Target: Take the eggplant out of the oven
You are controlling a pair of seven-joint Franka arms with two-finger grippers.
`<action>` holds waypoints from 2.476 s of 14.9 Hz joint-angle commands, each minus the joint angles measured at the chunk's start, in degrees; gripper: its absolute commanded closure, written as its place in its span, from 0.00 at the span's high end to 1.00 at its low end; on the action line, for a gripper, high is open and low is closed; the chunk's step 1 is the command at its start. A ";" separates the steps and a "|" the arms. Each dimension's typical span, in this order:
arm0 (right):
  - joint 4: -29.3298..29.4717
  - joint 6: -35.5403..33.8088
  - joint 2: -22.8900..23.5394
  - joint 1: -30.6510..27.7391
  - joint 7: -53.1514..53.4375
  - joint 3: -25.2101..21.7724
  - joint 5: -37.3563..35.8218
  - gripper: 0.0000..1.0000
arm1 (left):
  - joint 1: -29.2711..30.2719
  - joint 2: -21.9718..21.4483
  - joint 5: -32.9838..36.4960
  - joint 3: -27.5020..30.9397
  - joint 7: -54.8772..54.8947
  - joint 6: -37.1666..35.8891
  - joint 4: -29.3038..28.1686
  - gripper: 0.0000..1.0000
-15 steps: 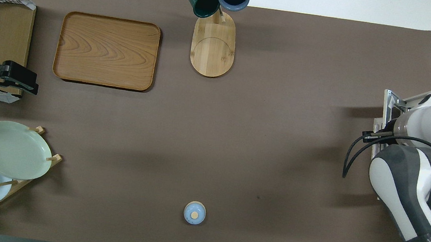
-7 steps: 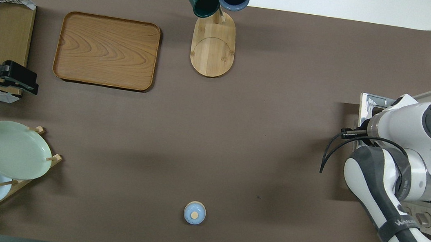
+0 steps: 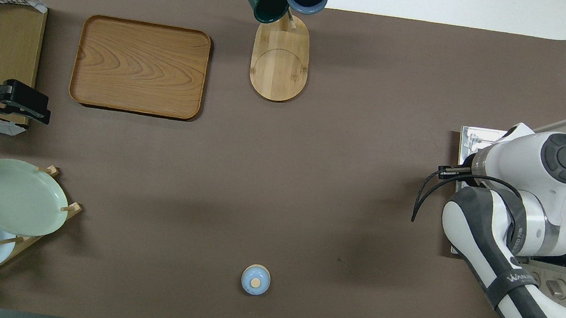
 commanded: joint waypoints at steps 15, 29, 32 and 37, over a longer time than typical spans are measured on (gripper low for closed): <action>4.36 -14.79 -4.71 -3.97 -4.75 -0.78 -2.02 0.78 | 0.93 -0.35 -0.40 -0.35 0.70 0.31 -0.40 1.00; 3.11 -13.09 -5.41 -1.62 -12.14 -0.43 -2.64 0.00 | 0.93 -0.35 -0.40 -0.35 0.70 0.31 -0.40 1.00; 7.94 -17.83 -4.36 6.11 -1.54 -0.43 -7.27 0.00 | 0.93 -0.35 -0.40 -0.35 0.70 0.05 -0.40 1.00; 12.25 -22.15 -3.74 18.15 10.43 -0.43 -8.53 0.00 | 0.93 -0.44 -0.40 -0.18 0.35 0.31 -0.40 1.00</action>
